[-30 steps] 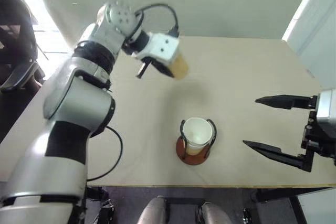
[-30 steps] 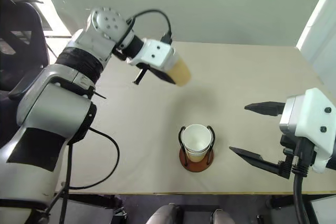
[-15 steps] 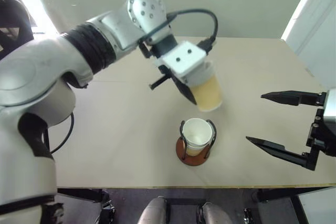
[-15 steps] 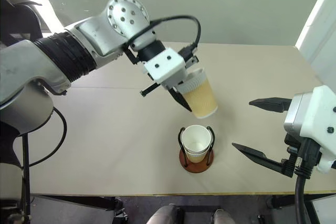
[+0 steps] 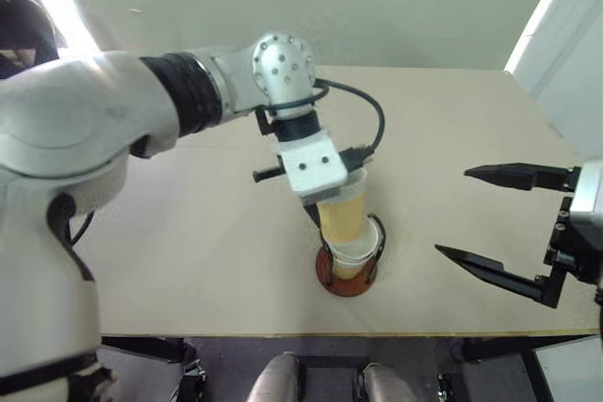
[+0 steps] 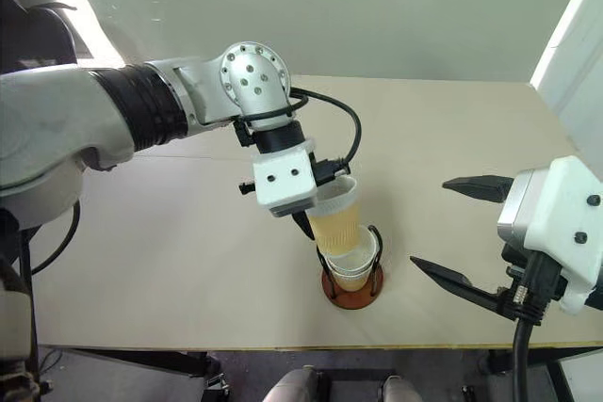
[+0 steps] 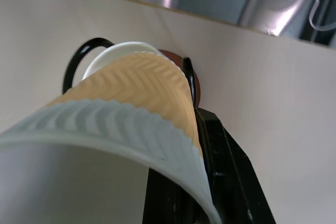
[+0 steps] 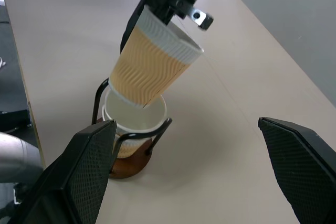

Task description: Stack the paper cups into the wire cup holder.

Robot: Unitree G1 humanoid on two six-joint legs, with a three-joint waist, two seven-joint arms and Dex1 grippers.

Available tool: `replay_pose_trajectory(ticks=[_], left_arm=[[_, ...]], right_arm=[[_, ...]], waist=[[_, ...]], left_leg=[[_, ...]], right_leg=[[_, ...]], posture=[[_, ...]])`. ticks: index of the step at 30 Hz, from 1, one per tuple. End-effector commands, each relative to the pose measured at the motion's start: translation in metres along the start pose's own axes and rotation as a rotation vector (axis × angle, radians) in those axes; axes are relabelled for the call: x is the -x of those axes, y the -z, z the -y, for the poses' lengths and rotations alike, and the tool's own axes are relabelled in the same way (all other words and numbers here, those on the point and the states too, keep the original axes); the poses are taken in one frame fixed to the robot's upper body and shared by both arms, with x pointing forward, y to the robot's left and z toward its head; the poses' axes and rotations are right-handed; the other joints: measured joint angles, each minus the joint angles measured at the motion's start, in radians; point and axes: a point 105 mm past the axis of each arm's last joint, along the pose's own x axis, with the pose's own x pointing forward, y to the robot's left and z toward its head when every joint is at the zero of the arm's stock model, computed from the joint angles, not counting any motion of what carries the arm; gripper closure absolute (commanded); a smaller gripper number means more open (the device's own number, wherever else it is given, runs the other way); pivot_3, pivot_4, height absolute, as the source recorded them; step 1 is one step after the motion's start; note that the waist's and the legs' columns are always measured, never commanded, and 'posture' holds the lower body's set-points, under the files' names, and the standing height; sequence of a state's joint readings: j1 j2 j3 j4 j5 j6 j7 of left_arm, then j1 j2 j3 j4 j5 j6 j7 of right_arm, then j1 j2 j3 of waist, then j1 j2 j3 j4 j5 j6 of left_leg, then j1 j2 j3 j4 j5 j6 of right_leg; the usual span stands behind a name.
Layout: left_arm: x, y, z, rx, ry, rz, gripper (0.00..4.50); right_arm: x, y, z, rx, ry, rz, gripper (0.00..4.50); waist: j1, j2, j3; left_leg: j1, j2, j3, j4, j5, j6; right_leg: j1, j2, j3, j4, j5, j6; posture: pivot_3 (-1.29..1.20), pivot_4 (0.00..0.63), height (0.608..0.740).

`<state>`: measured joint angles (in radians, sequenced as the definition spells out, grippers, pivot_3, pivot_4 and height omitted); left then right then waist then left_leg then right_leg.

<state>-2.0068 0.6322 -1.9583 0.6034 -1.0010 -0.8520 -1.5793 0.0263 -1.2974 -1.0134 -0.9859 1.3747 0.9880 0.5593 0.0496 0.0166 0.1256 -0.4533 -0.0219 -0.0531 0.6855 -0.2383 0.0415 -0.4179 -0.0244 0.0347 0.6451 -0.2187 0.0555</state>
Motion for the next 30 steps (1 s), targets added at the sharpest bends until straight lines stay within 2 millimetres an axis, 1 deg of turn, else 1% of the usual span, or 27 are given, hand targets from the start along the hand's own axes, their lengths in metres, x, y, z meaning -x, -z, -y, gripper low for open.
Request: replay_pose_trajectory(ticks=[1,10,24,27,30], left_arm=[[0.008,-0.001,-0.004,-0.052,0.017,-0.036,4.46],[0.007,0.002,-0.015,-0.077,-0.017,-0.049,4.46],[0.006,-0.003,-0.011,-0.091,0.007,-0.033,4.46],[0.005,-0.003,-0.014,-0.090,-0.007,-0.024,4.46],[0.004,-0.004,-0.014,-0.086,-0.008,-0.016,3.82]], right_arm=[[0.004,-0.007,0.003,0.028,0.046,0.018,0.00],[0.003,-0.008,0.000,0.017,0.056,0.016,0.00],[0.002,-0.008,0.000,0.008,0.066,0.016,0.00],[0.002,-0.008,0.000,0.008,0.068,0.017,0.00],[0.002,-0.008,0.000,0.008,0.070,0.017,0.00]], waist=[[0.000,0.000,0.000],[0.000,0.000,0.000],[0.000,0.000,0.000],[0.000,0.000,0.000],[0.000,0.000,0.000]], left_leg=[[0.000,0.000,0.000,0.000,0.000,0.000],[0.000,0.000,0.000,-0.001,-0.002,-0.002],[0.000,0.000,0.000,-0.001,-0.002,-0.003],[0.000,0.000,0.000,0.000,-0.002,-0.003],[0.000,0.000,0.000,0.000,-0.004,-0.006]], right_leg=[[0.000,0.000,0.000,0.000,0.000,0.000],[0.000,0.000,0.000,0.000,0.000,0.000],[0.000,0.000,0.000,0.000,0.000,-0.001],[0.000,0.000,0.000,0.000,0.000,-0.001],[0.000,0.000,0.000,0.000,0.000,-0.001]], posture=[[0.00,0.150,0.740],[0.00,0.150,0.740],[0.00,0.150,0.740],[0.00,0.150,0.740],[0.00,0.150,0.740]])
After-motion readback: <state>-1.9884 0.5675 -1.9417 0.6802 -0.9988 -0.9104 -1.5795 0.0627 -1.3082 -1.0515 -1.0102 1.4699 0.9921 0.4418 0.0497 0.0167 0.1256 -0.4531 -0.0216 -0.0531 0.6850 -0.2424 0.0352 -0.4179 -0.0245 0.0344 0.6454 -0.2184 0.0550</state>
